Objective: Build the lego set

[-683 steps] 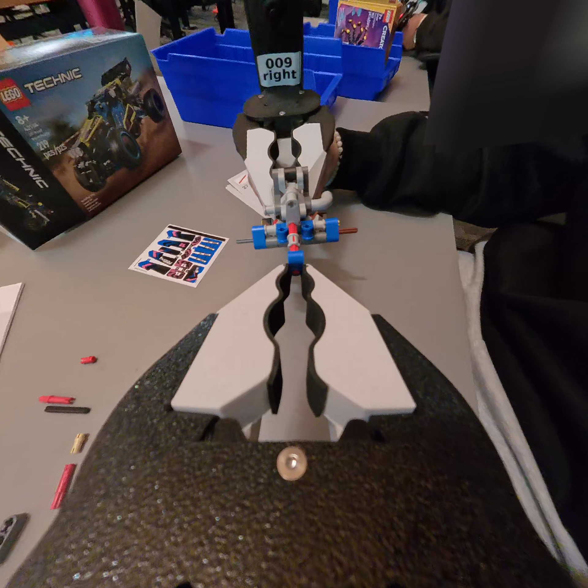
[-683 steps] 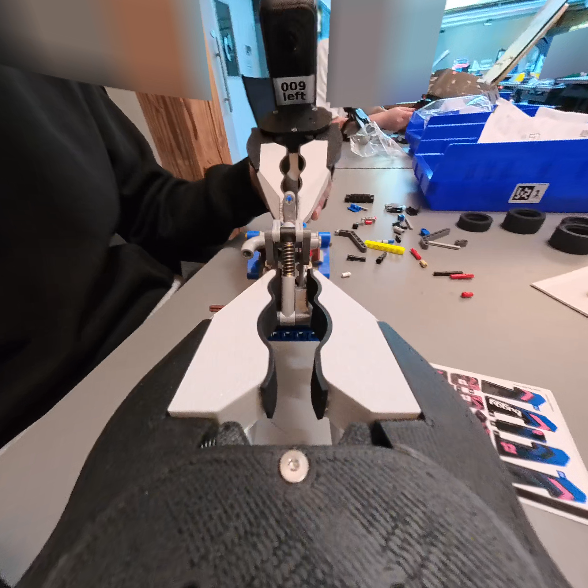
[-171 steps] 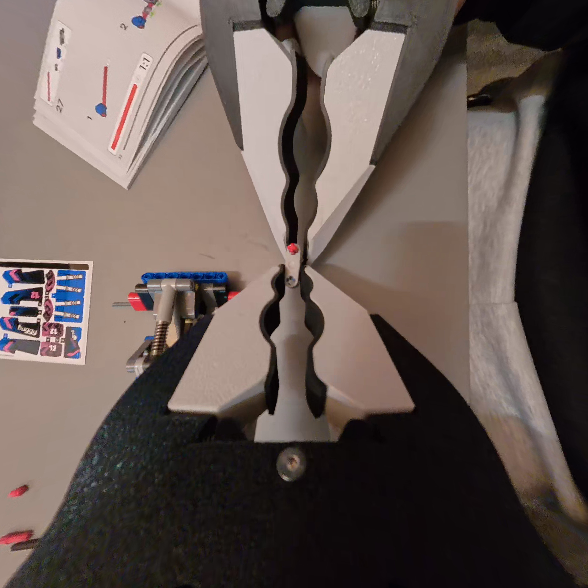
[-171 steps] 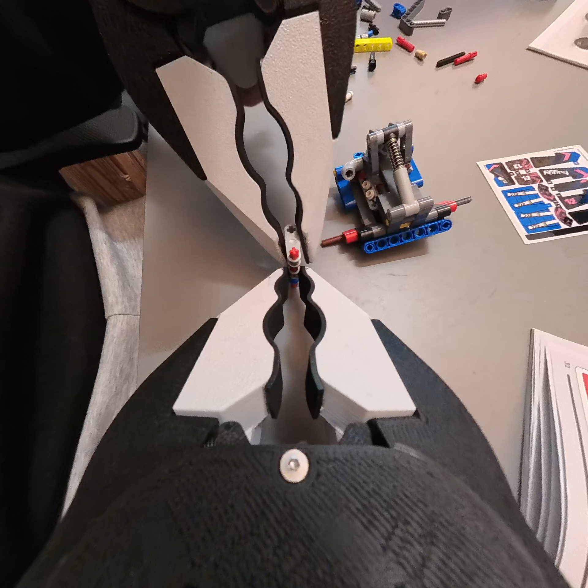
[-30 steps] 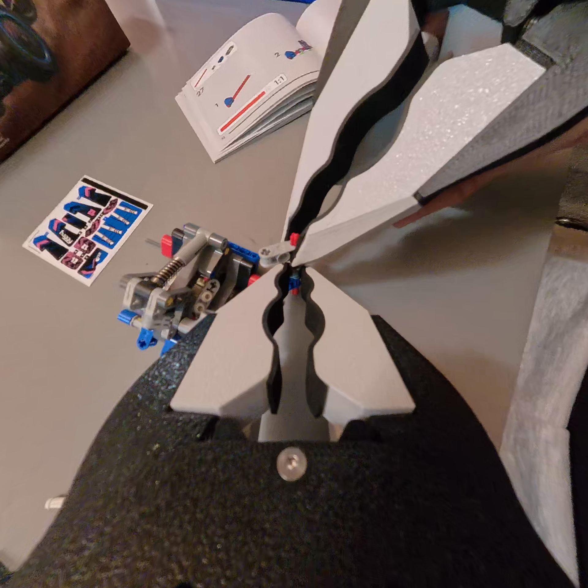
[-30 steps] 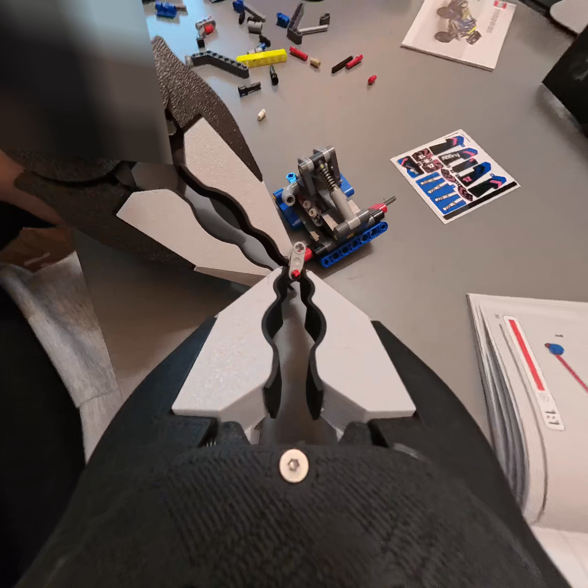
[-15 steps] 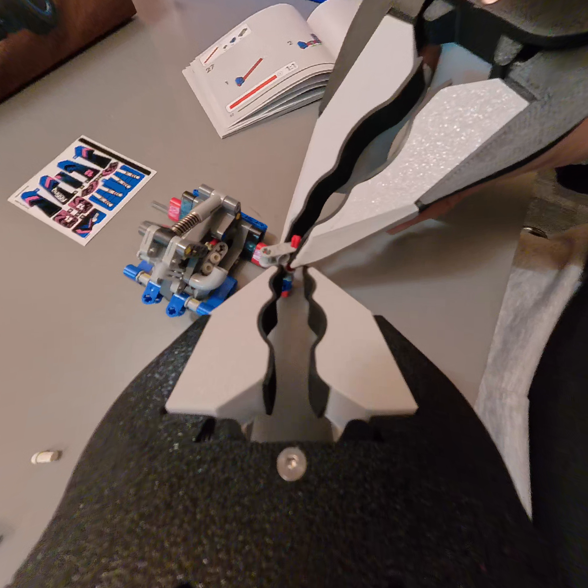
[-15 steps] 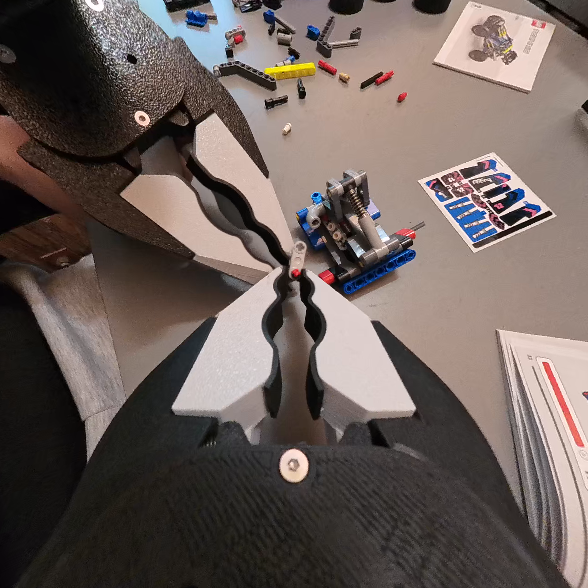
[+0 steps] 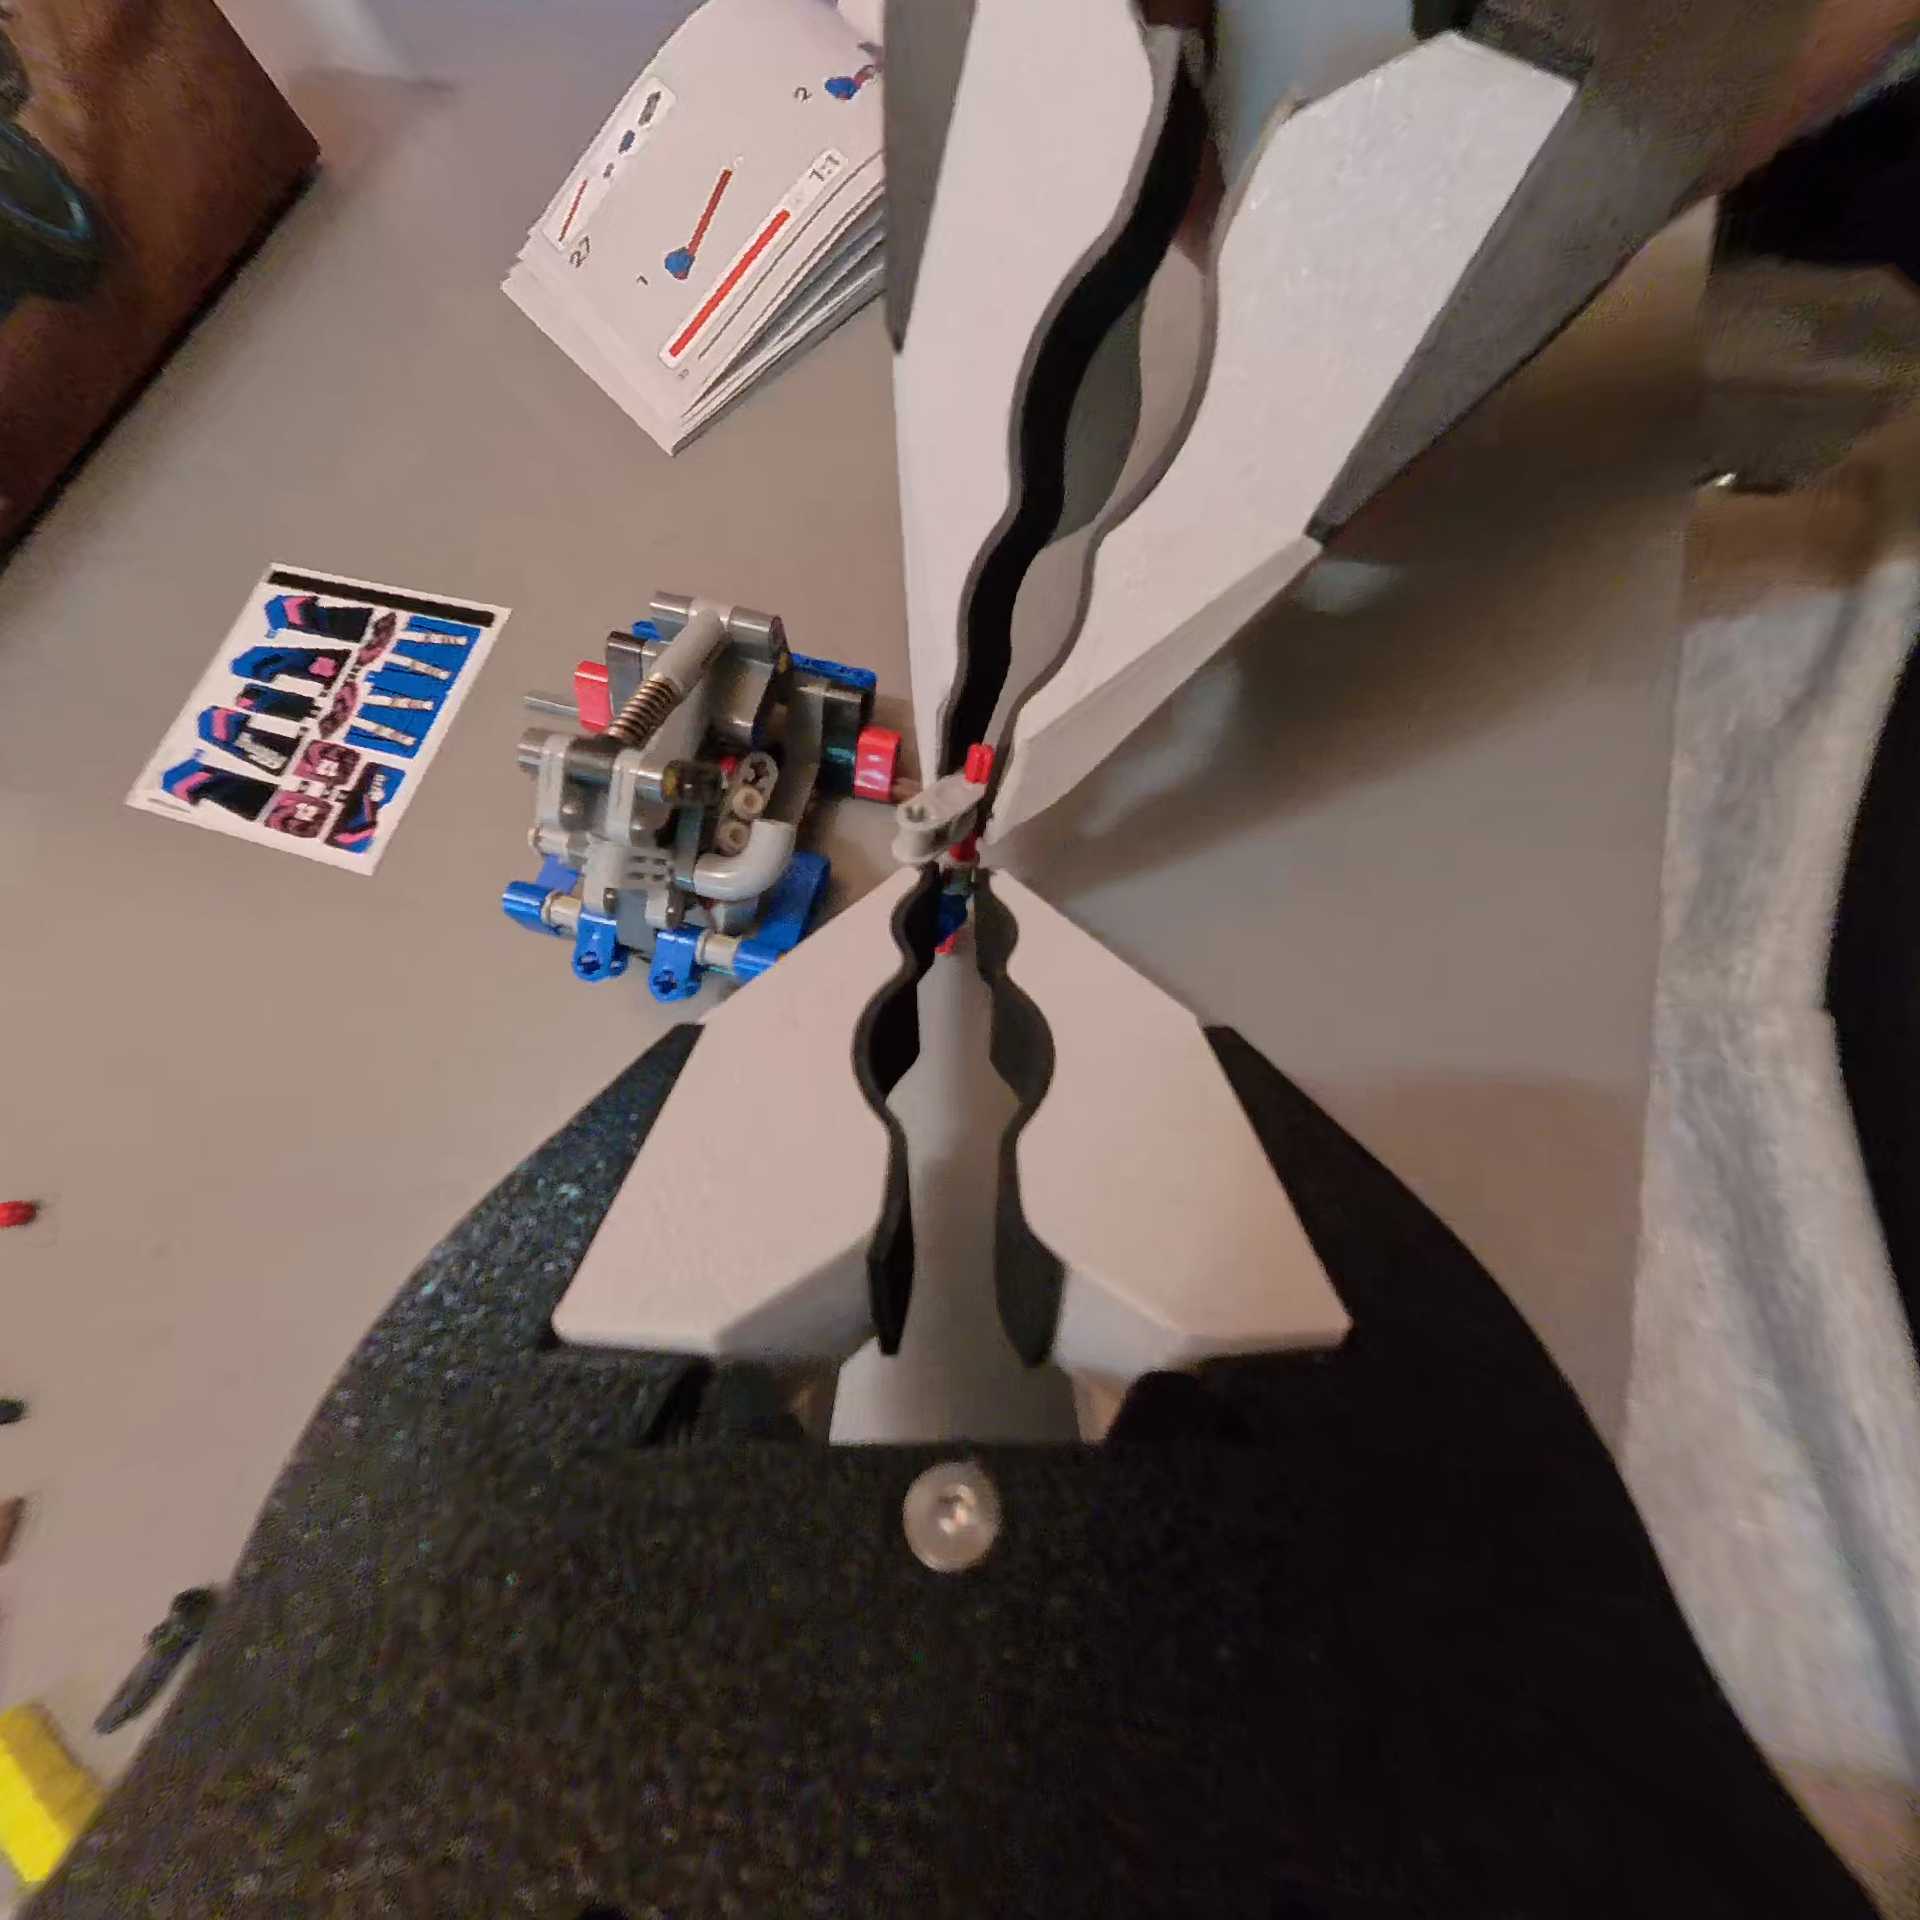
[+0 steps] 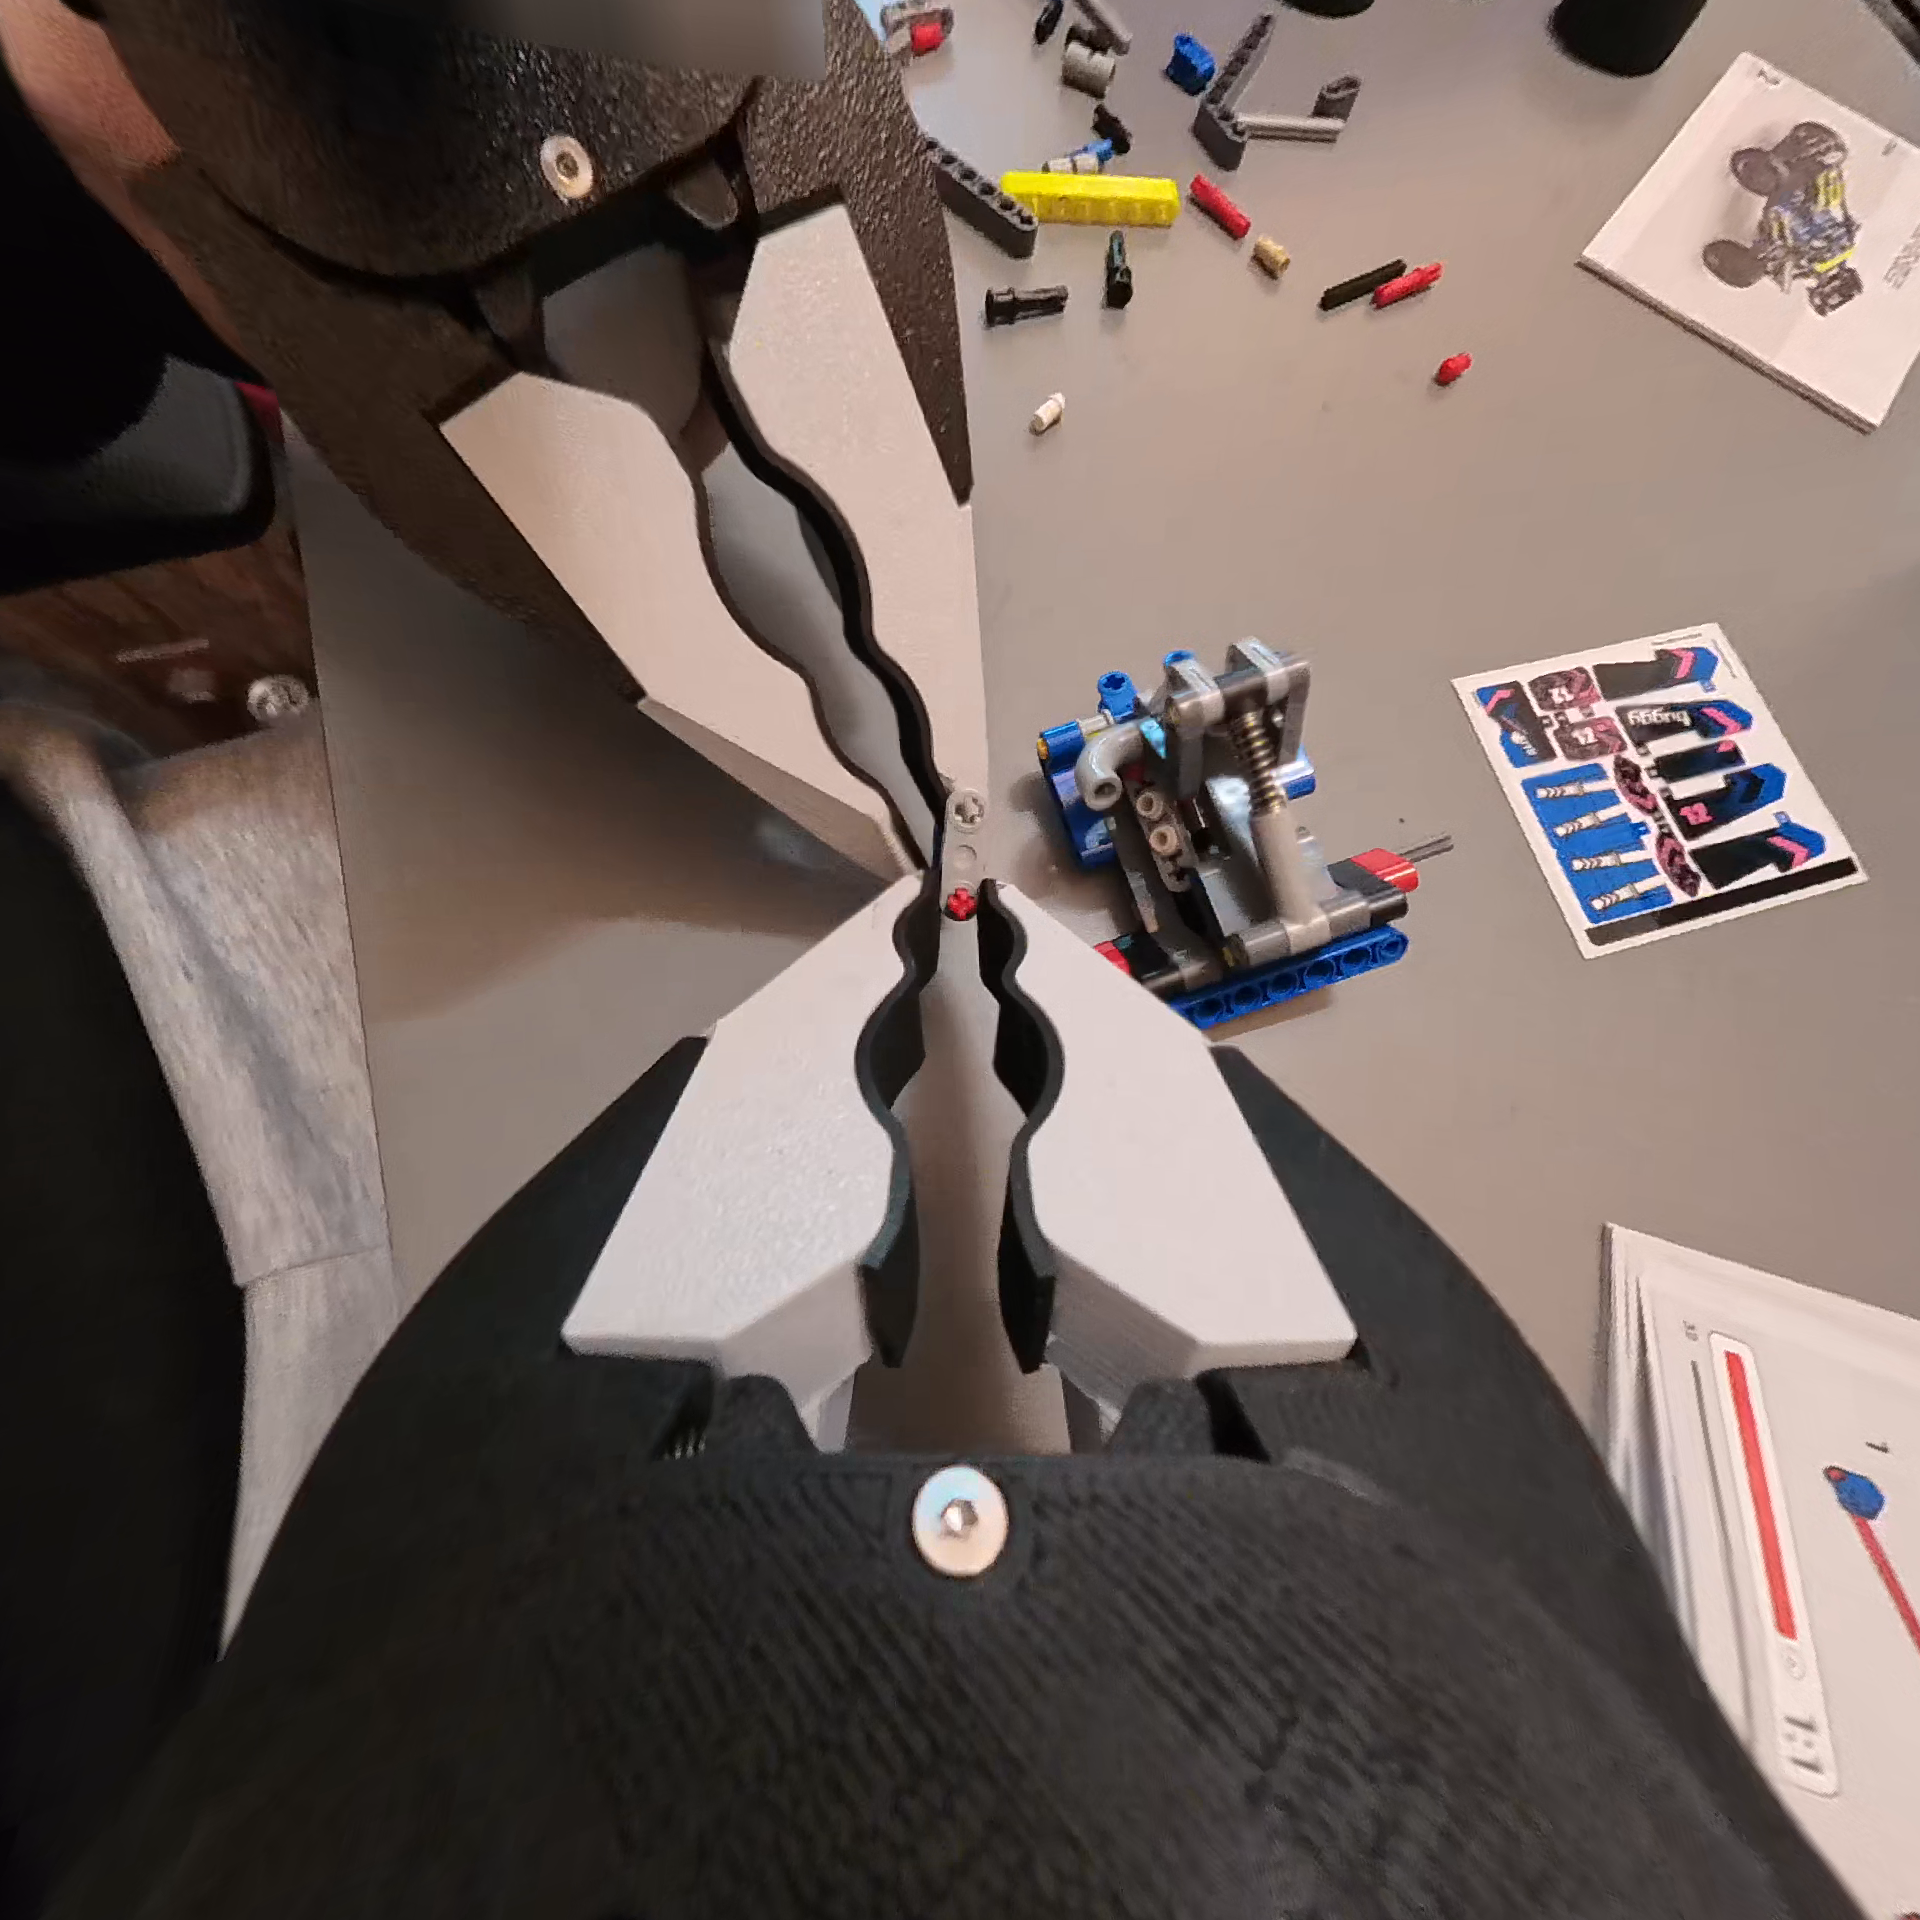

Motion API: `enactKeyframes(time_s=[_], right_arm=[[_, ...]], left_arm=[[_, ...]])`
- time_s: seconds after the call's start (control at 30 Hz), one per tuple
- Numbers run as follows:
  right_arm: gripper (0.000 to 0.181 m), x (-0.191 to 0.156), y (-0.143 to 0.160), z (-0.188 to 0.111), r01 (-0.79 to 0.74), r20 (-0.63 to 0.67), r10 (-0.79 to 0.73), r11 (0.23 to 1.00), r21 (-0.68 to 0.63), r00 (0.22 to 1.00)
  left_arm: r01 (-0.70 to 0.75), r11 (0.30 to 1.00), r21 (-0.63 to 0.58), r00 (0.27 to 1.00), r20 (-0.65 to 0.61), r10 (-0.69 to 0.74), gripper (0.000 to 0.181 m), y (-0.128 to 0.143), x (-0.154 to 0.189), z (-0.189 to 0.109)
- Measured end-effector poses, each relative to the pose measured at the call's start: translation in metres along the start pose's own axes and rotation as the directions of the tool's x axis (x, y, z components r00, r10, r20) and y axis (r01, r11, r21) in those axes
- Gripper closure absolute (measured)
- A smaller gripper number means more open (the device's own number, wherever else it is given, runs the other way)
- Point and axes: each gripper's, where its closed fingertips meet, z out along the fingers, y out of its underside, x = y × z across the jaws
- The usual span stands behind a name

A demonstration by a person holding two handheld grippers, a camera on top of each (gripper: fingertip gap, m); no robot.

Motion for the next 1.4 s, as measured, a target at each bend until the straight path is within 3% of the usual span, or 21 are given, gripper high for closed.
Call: enactKeyframes(time_s=[0.17, 0.27, 0.33, 0.43, 0.53, 0.67, 0.8, 1.2, 1.4], right_arm=[[0.175, -0.003, -0.008, 0.001, 0.053, 0.019, -0.052, 0.997, -0.048, 0.998], [0.175, -0.004, -0.007, -0.001, 0.098, 0.045, -0.093, 0.989, -0.115, 0.995], [0.175, -0.005, -0.004, -0.001, 0.128, 0.075, -0.117, 0.979, -0.160, 0.990], [0.175, -0.009, -0.005, 0.002, 0.159, 0.136, -0.136, 0.971, -0.179, 0.981], [0.175, -0.014, -0.005, 0.005, 0.202, 0.201, -0.162, 0.959, -0.196, 0.966], [0.175, -0.013, -0.009, 0.010, 0.225, 0.230, -0.173, 0.948, -0.224, 0.958], [0.175, -0.010, -0.011, 0.012, 0.253, 0.239, -0.194, 0.935, -0.248, 0.951], [0.175, -0.006, -0.015, 0.019, 0.199, 0.237, -0.153, 0.963, -0.182, 0.960], [0.175, -0.007, -0.019, 0.021, 0.177, 0.237, -0.138, 0.972, -0.153, 0.962]], left_arm=[[-0.072, 0.996, 0.051, 0.997, 0.010, 0.071, 0.171, -0.001, 0.003, -0.011], [0.149, 0.986, 0.081, 0.987, -0.075, -0.143, 0.157, -0.001, 0.005, -0.018], [0.258, 0.962, 0.092, 0.961, -0.128, -0.246, 0.164, 0.001, 0.006, -0.021], [0.147, 0.985, 0.087, 0.989, -0.038, -0.144, 0.164, 0.011, -0.003, -0.024], [0.125, 0.991, 0.044, 0.990, -0.070, -0.121, 0.157, 0.012, 0.003, -0.019], [0.081, 0.996, 0.027, 0.994, -0.069, -0.079, 0.176, 0.010, 0.000, -0.013], [0.064, 0.998, -0.013, 0.996, -0.066, -0.065, 0.178, 0.014, -0.003, -0.014], [0.116, 0.984, -0.135, 0.985, -0.113, -0.132, 0.178, 0.020, -0.008, -0.017], [0.185, 0.978, -0.101, 0.971, -0.132, -0.198, 0.178, 0.023, -0.008, -0.020]])
